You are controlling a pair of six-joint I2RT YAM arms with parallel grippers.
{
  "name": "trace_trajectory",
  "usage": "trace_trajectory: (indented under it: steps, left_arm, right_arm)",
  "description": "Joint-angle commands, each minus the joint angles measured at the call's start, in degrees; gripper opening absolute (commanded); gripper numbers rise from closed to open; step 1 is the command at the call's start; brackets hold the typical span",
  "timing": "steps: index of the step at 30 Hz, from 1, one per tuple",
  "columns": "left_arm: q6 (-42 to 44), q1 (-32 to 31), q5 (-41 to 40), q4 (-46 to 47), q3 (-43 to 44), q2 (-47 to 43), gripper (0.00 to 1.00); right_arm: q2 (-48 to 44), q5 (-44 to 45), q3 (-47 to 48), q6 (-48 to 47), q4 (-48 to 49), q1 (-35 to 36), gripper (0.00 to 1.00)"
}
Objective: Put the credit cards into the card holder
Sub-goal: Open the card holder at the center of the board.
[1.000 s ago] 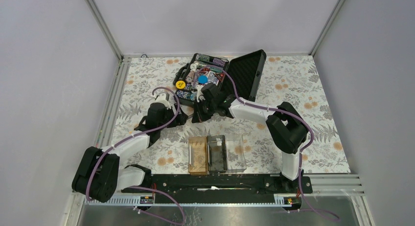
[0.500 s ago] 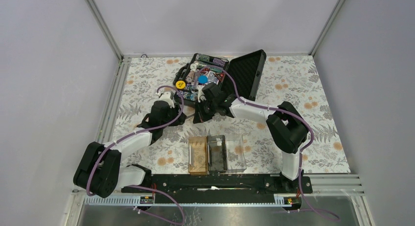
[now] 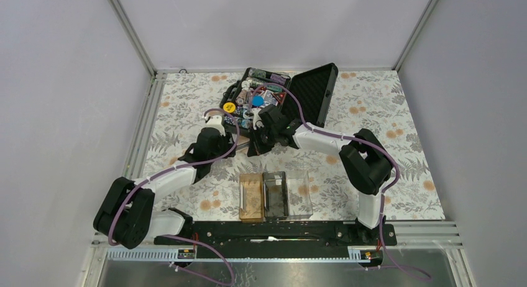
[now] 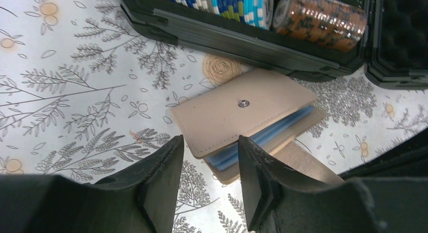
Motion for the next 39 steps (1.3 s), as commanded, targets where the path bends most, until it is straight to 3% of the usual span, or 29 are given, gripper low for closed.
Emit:
trace_trajectory:
  steps: [1, 10, 15, 22, 28, 36, 39]
  left_arm:
    - [0.7, -0.3, -6.2, 3.4, 2.7, 1.3, 0.46]
    - [1.7, -0.5, -4.6, 5.5, 3.2, 3.2, 0.48]
    - [2.1, -0.6, -2.9, 7.0, 4.1, 5.1, 0.56]
    - [2.1, -0.6, -0.9, 8.2, 6.5, 8.5, 0.76]
    - [3.7, -0.6, 4.0, 9.9, 7.4, 10.7, 0.81]
    - [5.2, -0.6, 11.2, 11.9, 8.1, 13.0, 0.81]
    - [5.2, -0.6, 11.8, 11.8, 8.5, 13.8, 0.68]
  right_arm:
    - [-4.1, -1.5, -1.0, -0.8, -0.5, -0.8, 0.0]
    - [-5.2, -1.4, -2.6, -1.0, -1.1, -1.5, 0.0]
    - [-5.9, -1.1, -3.3, -1.0, -1.2, -1.9, 0.0]
    - [-6.7, -0.4, -3.9, -1.5, -2.4, -2.4, 0.0]
    - [-7.4, 0.0, -5.0, -1.6, -2.5, -2.9, 0.0]
    - [-7.9, 0.1, -5.7, -2.2, -3.3, -3.6, 0.0]
    - [-8.0, 0.2, -5.8, -2.2, -3.4, -3.9, 0.0]
